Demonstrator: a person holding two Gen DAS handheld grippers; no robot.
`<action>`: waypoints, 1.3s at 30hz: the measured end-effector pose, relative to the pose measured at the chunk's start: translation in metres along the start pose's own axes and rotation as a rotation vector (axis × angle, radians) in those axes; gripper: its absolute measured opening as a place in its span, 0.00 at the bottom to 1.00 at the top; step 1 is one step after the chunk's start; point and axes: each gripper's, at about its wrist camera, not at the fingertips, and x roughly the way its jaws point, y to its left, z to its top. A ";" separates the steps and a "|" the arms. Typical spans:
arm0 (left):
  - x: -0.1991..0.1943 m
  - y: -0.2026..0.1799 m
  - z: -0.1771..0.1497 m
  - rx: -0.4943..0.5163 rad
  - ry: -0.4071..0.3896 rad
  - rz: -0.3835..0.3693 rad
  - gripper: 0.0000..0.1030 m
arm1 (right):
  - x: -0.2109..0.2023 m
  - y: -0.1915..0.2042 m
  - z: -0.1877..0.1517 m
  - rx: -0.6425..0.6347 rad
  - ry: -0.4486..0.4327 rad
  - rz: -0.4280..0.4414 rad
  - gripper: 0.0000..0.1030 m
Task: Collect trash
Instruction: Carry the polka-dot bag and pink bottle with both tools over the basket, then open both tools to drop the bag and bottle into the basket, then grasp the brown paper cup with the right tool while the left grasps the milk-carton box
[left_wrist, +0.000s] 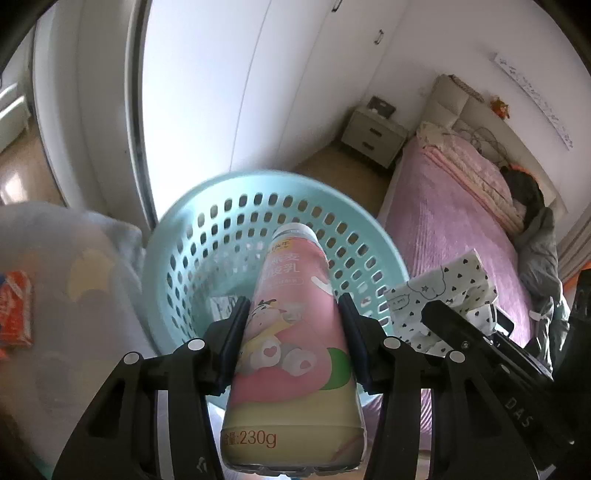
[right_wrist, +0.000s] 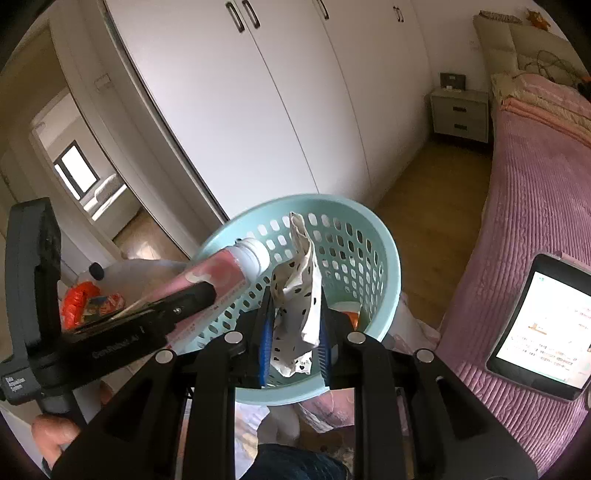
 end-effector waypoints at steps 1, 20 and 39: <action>0.004 0.004 -0.001 -0.011 0.006 -0.002 0.46 | 0.005 0.001 0.000 0.001 0.014 -0.002 0.17; -0.065 0.051 -0.017 -0.118 -0.117 -0.020 0.58 | 0.041 0.015 0.013 0.016 0.068 -0.007 0.50; -0.229 0.165 -0.082 -0.232 -0.323 0.224 0.65 | -0.012 0.158 -0.032 -0.255 0.044 0.186 0.50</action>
